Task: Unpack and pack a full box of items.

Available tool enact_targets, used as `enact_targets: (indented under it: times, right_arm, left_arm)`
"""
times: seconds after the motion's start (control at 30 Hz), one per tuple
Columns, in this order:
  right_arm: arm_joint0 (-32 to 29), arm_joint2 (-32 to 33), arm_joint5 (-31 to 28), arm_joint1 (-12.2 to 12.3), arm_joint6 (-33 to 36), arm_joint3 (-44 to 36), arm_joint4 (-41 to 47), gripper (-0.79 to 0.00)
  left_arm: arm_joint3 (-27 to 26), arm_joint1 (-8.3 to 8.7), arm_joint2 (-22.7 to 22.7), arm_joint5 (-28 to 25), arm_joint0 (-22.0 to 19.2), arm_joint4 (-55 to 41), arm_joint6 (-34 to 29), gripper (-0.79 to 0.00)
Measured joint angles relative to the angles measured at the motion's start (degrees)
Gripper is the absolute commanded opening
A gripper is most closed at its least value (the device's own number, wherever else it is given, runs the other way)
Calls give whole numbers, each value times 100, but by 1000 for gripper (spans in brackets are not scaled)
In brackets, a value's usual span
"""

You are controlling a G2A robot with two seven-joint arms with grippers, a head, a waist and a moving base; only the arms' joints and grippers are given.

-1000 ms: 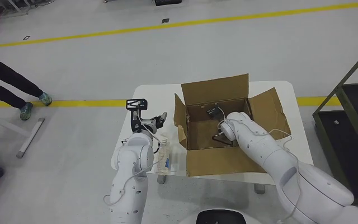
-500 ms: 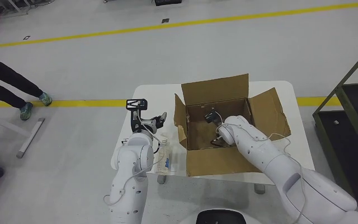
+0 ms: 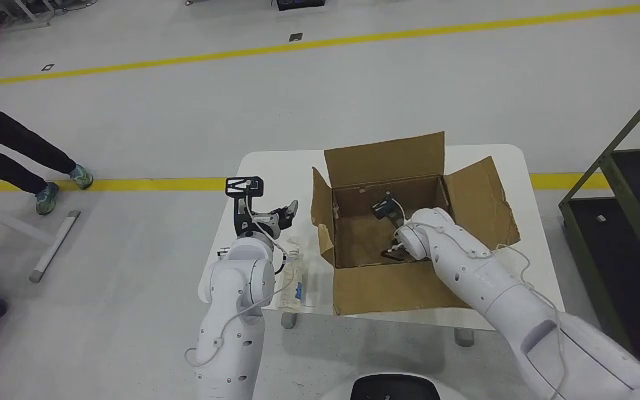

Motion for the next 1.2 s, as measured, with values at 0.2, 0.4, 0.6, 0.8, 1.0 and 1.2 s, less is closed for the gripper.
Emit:
enact_targets:
  times: [0.2, 0.4, 0.6, 0.8, 1.0, 1.2]
  right_arm:
    - [-108, 180, -7, 76, 12, -220, -72, -483]
    - [-171, 209, -64, 61, -16, -235, -86, -480]
    - [-125, 205, -30, 12, -119, -75, -121, -431]
    - [-46, 216, -22, -41, -190, 74, -115, -425]
    - [41, 198, -124, -115, -275, 306, -51, -462]
    - [133, 167, -175, -196, -346, 545, -15, -616]
  left_arm:
    - [0, 0, 0, 0, 0, 0, 0, 0]
    - [0, 0, 0, 0, 0, 0, 0, 0]
    - [0, 0, 0, 0, 0, 0, 0, 0]
    - [0, 0, 0, 0, 0, 0, 0, 0]
    - [0, 0, 0, 0, 0, 0, 0, 0]
    - [0, 0, 0, 0, 0, 0, 0, 0]
